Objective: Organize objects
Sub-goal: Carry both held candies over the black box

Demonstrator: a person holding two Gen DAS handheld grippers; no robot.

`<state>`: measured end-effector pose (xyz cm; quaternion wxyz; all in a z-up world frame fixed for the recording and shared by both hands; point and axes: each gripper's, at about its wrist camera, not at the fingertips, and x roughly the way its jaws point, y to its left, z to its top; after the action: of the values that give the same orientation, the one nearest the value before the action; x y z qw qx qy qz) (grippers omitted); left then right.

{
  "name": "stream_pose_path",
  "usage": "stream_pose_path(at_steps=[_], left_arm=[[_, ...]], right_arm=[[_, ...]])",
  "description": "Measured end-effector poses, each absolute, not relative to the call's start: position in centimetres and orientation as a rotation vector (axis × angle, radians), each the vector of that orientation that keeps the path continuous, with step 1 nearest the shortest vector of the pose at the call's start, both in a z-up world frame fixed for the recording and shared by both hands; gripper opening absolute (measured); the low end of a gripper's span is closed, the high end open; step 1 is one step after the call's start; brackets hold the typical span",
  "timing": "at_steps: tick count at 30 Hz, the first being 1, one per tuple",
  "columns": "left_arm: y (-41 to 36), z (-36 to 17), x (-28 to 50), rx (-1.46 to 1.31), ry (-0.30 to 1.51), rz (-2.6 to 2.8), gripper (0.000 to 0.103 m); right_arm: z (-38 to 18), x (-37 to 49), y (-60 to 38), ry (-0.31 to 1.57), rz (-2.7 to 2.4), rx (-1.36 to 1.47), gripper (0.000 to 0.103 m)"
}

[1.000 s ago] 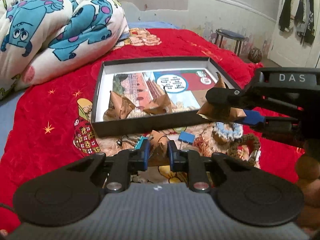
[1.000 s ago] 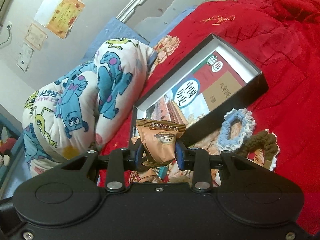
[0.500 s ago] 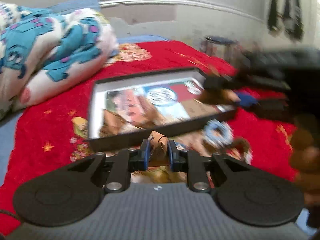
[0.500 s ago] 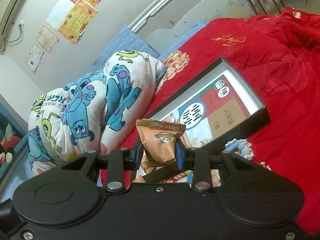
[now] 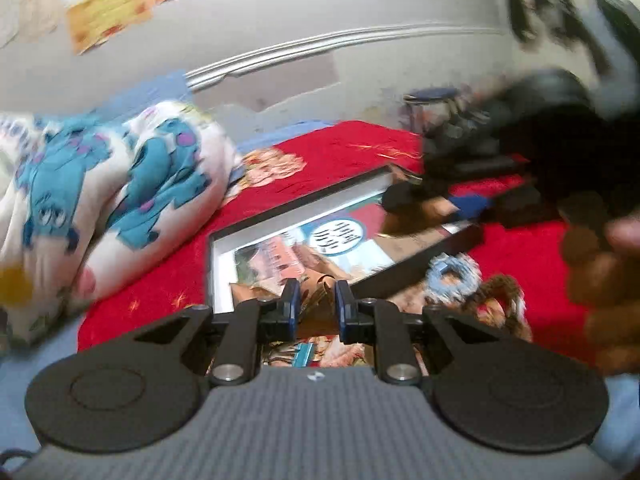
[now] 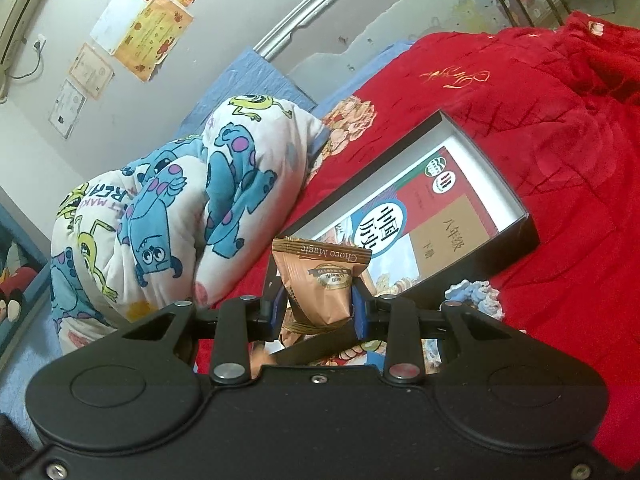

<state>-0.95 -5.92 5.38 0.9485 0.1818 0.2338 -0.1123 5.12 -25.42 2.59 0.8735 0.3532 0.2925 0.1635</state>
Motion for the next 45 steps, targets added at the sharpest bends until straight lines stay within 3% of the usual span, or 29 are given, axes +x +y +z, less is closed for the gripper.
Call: stream_pose_path(at_steps=[5, 30, 45], left_arm=[[-7.0, 3.3, -0.9, 0.377, 0.554, -0.275, 0.021], [-7.4, 6.7, 5.5, 0.195, 0.431, -0.208, 0.019], [-8.0, 3.0, 10.0, 0.126, 0.502, -0.248, 0.017]], right_arm=[[2.5, 5.2, -25.3, 0.615, 0.334, 0.733, 0.032], [1.5, 8.4, -26.6, 0.62, 0.272, 0.735, 0.032], [-1.1, 12.2, -26.8, 0.685, 0.244, 0.644, 0.032]])
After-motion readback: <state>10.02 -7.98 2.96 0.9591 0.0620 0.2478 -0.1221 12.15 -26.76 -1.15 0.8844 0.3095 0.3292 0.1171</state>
